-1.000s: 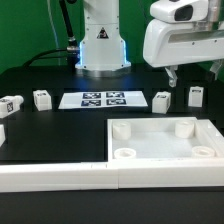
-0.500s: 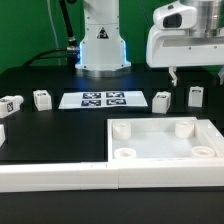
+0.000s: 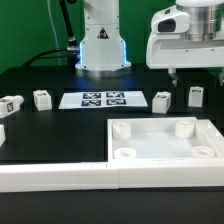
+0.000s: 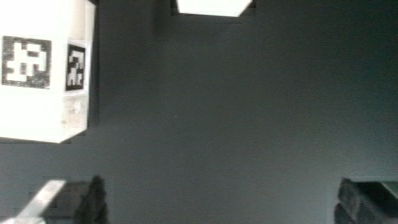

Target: Assemble square table

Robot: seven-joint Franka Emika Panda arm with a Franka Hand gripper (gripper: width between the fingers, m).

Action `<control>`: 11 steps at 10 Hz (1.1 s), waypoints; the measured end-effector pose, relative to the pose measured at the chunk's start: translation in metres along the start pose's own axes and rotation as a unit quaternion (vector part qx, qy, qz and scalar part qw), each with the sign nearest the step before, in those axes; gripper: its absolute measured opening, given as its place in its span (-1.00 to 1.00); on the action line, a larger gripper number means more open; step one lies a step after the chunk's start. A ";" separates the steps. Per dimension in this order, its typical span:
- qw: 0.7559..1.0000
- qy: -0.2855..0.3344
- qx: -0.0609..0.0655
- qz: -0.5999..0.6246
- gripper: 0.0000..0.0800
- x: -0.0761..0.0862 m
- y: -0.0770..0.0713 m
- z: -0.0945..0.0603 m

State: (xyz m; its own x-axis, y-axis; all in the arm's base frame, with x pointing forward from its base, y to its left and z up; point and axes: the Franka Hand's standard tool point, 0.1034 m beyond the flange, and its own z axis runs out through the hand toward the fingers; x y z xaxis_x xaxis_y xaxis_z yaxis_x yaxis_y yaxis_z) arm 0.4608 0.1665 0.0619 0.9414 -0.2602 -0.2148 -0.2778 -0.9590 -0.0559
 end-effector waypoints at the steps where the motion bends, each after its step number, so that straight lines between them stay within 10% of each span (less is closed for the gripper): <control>1: 0.998 -0.063 -0.009 0.014 0.62 -0.016 0.003 0.007; 3: 0.986 -0.164 0.015 0.030 0.62 -0.020 0.000 0.006; 8: 0.948 -0.316 0.006 0.037 0.62 -0.023 0.013 0.016; 9: 0.936 -0.345 0.021 0.059 0.62 -0.030 0.006 0.027; 11: 0.920 -0.389 -0.008 0.056 0.62 -0.037 -0.011 0.038</control>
Offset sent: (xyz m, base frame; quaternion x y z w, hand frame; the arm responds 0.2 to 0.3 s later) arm -0.0002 0.0062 0.0017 0.0321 -0.2504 0.0093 0.9676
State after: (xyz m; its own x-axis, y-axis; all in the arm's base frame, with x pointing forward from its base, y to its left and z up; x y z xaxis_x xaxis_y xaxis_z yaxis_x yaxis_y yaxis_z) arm 0.4217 0.1909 0.0333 0.4839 -0.2037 -0.8511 -0.3561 -0.9342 0.0212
